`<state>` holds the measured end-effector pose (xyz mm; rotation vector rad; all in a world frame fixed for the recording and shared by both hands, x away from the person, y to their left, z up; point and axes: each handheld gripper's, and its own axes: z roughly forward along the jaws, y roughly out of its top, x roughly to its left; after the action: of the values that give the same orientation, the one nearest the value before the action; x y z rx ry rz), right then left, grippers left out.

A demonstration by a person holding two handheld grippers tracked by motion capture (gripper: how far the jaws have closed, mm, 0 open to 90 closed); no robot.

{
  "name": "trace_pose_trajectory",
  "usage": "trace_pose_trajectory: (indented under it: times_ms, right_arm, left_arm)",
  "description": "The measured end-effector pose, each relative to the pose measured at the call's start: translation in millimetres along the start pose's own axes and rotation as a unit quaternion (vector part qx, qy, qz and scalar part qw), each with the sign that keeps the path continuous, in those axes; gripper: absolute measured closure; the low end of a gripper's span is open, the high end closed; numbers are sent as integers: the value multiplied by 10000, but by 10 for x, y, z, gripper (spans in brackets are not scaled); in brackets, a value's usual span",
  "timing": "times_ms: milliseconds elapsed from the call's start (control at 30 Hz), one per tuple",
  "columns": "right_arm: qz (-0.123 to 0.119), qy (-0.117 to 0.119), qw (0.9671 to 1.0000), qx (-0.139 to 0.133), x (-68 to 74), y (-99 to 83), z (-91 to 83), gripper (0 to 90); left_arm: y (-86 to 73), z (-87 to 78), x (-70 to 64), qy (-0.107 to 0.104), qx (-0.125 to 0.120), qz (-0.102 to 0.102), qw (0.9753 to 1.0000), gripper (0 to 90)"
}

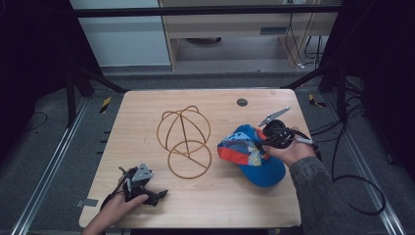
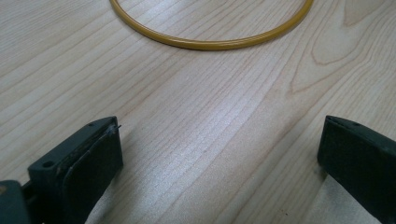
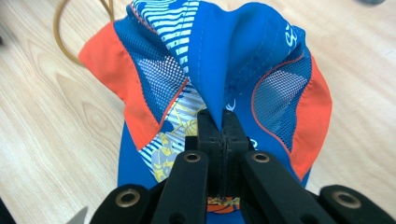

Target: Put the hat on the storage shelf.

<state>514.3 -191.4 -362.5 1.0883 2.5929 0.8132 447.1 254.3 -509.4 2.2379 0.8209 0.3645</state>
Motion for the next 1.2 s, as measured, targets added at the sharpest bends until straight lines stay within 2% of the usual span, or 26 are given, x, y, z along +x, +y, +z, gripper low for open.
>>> trace_pose_trajectory:
  times_ms: [167,367,600,733,900,1200]
  right_arm:
    - [-76,-60,9997,-240,5,83,-221,899]
    - [12,-164,9987,-477,-39,90,-363,899]
    - [-26,-207,9977,-652,-36,139,-556,900]
    - [-57,-263,9974,-673,-34,149,-609,900]
    - [24,-298,9966,-771,-19,153,-665,900]
    - [-89,-282,9942,-1034,21,260,-825,900]
  left_arm:
    - [-1,0,0,1,0,4,10000,0]
    - [1,0,2,-6,2,3,10000,0]
    - [0,3,-1,-2,-15,-15,10000,0]
    - [0,3,-1,1,-16,-11,10000,0]
    - [0,3,-2,4,-18,-13,10000,0]
    - [1,3,1,7,-20,-1,10000,0]
